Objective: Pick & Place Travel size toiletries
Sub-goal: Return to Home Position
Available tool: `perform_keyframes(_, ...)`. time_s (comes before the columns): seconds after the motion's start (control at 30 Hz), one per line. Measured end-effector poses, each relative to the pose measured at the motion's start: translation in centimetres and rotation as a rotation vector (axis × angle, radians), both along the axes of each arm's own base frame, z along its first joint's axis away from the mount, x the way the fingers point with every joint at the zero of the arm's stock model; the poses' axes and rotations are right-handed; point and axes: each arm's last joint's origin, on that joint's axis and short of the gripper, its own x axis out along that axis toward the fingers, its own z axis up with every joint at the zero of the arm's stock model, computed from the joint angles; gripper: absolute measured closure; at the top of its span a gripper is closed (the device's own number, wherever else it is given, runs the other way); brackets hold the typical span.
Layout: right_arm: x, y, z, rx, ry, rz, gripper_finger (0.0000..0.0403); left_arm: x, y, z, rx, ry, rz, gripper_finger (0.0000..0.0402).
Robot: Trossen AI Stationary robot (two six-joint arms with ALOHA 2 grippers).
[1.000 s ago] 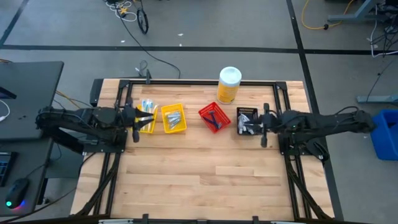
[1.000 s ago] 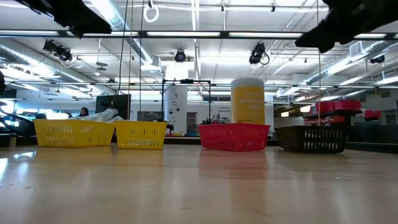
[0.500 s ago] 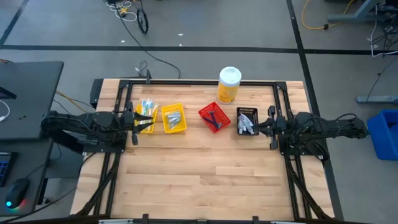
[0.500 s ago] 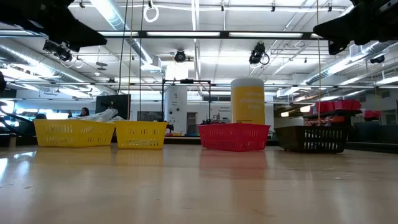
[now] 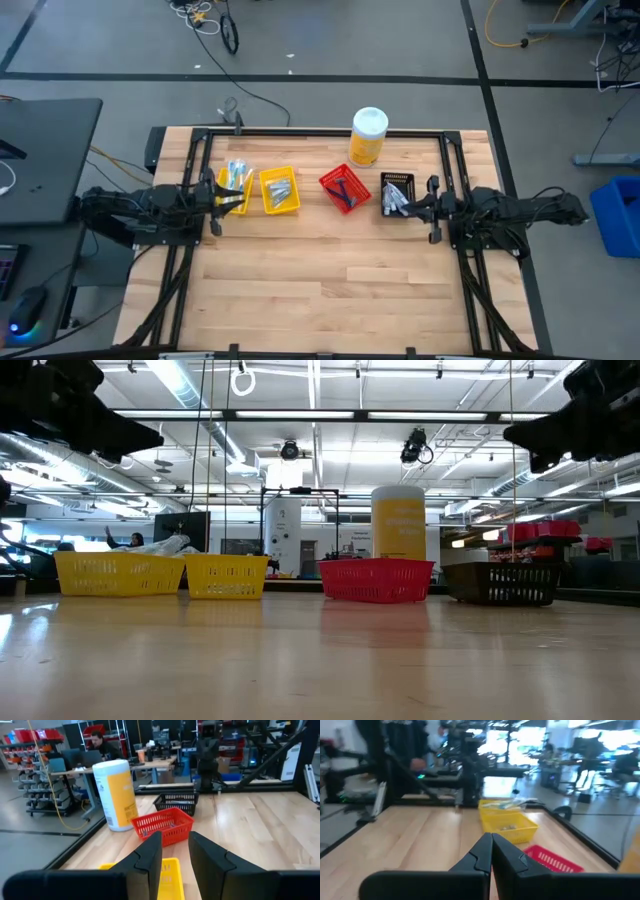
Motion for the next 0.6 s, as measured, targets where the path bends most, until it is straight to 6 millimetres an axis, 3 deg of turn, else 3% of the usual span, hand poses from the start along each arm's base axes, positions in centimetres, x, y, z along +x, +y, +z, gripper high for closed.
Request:
perform_keyframes(0.2, 0.3, -0.2, -2.2, 0.008, -0.037, -0.070, 0.0391, 0.0, -0.2, 0.1, 0.011, -0.011, -0.080, 0.0297)
perform_keyframes(0.6, 0.3, -0.2, -2.4, 0.006, -0.024, -0.071, 0.0389, 1.2, -0.5, -2.3, 0.048, -0.088, -0.118, 0.0297)
